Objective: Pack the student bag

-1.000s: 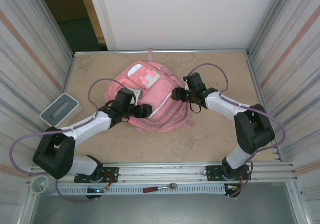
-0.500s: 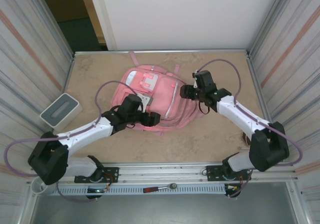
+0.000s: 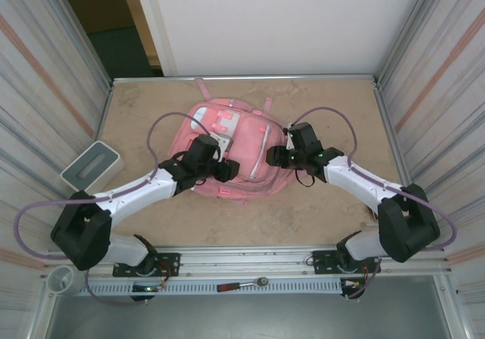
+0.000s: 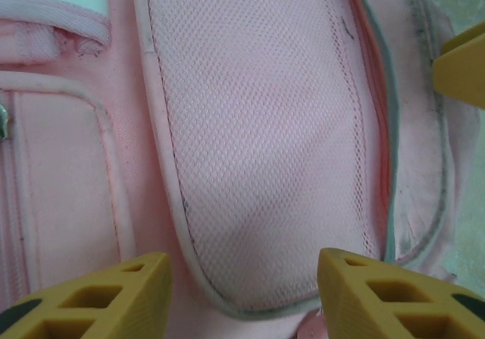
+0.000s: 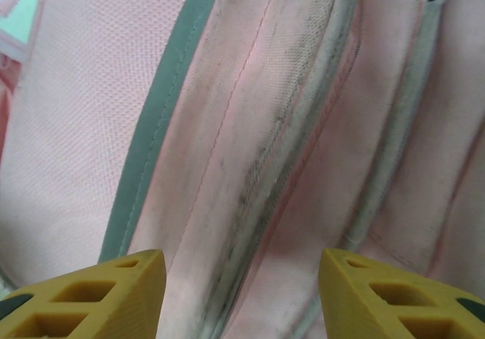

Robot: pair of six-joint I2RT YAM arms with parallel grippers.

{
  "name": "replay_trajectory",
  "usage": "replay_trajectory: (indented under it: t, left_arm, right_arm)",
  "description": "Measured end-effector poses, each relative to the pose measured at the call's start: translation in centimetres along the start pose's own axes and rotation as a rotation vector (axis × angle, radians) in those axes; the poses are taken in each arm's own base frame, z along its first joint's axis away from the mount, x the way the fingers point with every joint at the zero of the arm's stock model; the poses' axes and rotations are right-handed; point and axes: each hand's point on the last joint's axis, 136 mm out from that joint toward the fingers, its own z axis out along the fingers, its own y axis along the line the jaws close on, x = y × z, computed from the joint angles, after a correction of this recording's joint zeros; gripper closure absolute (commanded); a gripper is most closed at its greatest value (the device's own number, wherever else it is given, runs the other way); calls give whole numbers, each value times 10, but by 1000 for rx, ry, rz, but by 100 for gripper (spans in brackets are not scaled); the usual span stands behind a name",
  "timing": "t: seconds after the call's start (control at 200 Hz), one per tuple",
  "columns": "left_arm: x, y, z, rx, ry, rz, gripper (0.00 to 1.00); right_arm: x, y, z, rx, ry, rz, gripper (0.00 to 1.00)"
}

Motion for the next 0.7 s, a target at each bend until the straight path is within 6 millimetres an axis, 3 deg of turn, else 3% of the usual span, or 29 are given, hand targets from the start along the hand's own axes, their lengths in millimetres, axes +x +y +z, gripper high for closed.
replay_trajectory:
  t: [0.18,0.426,0.696]
  left_arm:
    - [7,2,9,-3,28,1,59]
    - [15,1,16,27,3,-32,60]
    - [19,-31,17,132,-8,-50,54]
  right_arm:
    - [1,2,22,-10,42,25,45]
    - [-19,17,38,-66,66,35,49]
    - [-54,34,54,-104,79,-28,47]
